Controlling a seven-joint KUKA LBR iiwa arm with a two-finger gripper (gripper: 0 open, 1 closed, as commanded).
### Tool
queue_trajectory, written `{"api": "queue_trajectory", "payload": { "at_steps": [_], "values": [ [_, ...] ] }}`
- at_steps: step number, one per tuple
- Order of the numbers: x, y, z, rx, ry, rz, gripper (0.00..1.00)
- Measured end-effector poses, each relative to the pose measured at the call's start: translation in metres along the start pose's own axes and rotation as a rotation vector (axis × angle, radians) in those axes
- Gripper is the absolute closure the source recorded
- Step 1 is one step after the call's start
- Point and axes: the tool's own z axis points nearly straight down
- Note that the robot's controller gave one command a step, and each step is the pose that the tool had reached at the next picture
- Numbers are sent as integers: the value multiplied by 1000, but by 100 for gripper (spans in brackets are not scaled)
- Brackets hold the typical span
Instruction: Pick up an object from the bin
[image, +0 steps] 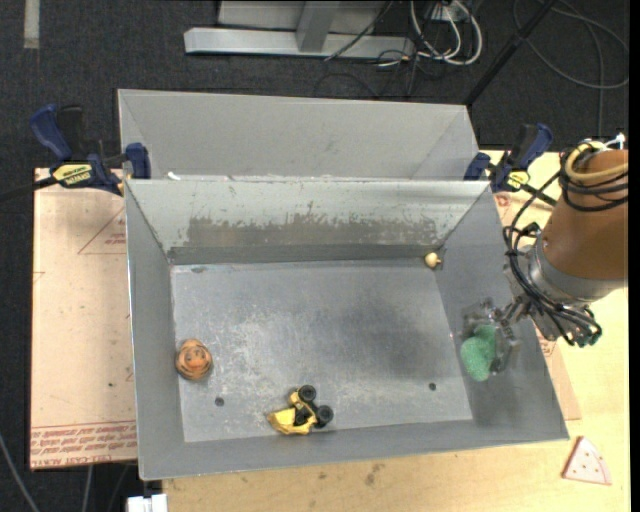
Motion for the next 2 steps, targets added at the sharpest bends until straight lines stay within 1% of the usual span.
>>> {"api": "queue_trajectory", "payload": {
  "at_steps": [1, 2],
  "values": [
    [0, 0, 0, 0, 0, 0, 100],
    [-7, 1, -50, -3, 5, -2, 100]
  ]
}}
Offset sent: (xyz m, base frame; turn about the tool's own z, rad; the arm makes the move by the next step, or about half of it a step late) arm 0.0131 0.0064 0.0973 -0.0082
